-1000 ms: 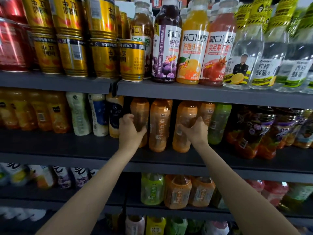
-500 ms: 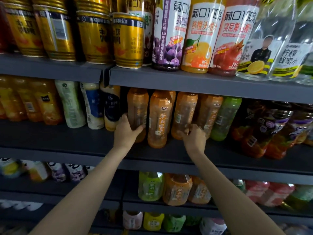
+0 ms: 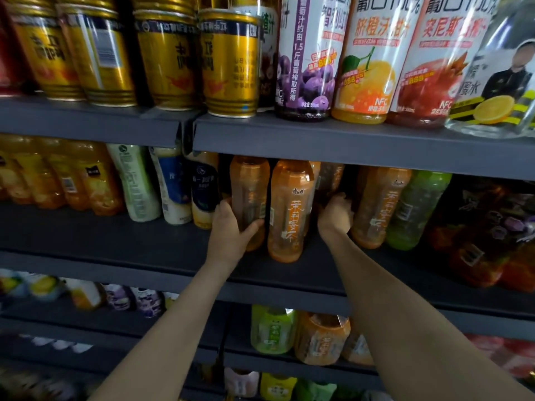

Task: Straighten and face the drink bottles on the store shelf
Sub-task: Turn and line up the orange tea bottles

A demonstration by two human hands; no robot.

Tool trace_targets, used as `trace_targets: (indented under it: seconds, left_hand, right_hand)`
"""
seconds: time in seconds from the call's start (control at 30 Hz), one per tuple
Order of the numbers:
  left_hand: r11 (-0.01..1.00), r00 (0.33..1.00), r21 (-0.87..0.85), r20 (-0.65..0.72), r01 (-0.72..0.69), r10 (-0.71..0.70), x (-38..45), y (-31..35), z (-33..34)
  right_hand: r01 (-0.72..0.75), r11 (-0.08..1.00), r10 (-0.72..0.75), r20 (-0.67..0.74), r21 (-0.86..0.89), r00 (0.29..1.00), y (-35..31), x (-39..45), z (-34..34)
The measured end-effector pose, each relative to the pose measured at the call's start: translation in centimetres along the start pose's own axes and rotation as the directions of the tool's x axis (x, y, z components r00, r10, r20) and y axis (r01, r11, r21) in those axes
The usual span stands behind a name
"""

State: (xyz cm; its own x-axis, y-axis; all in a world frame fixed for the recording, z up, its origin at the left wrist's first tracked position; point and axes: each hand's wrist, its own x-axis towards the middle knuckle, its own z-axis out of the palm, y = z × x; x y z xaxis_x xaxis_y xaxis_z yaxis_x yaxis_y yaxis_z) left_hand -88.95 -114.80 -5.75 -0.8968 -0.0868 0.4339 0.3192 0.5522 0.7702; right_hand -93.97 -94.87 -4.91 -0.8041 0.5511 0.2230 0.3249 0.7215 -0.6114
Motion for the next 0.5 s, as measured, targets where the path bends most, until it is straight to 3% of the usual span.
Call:
trace_targets:
  seconds: [0.2,0.27,0.37,0.43,0.5]
  left_hand:
    - [1.000,0.999,-0.011,0.020,0.028,-0.028,-0.1,0.2,-0.1]
    - [0.999,0.999,-0.004,0.024,0.034,-0.034,0.0,0.3,-0.2]
    - [0.999,0.999,0.024,0.005,0.036,-0.036,0.0,0.6,-0.2]
    - [0.998,0.999,0.051,0.001,0.047,-0.048,-0.1,0.7,-0.1]
    - [0.996,0.998,0.064,0.008,0.060,-0.060,-0.1,0.7,-0.1]
  right_hand:
    - [0.048,0.985,-0.062,0.084,0.164,0.994,0.9,-1.8,-1.9]
    - [0.126,0.934,-0.170,0.108,0.335,0.979,1.8,-4.5,-2.8]
    - [0.035,0.796,-0.287,0.325,0.604,0.901,1.8,-8.4,-4.3]
    - [0.071,0.807,-0.357,0.388,0.586,0.850,1.2,-9.8,-4.4]
    - [0.176,0.828,-0.392,0.326,0.533,0.860,0.7,-10.4,-3.8]
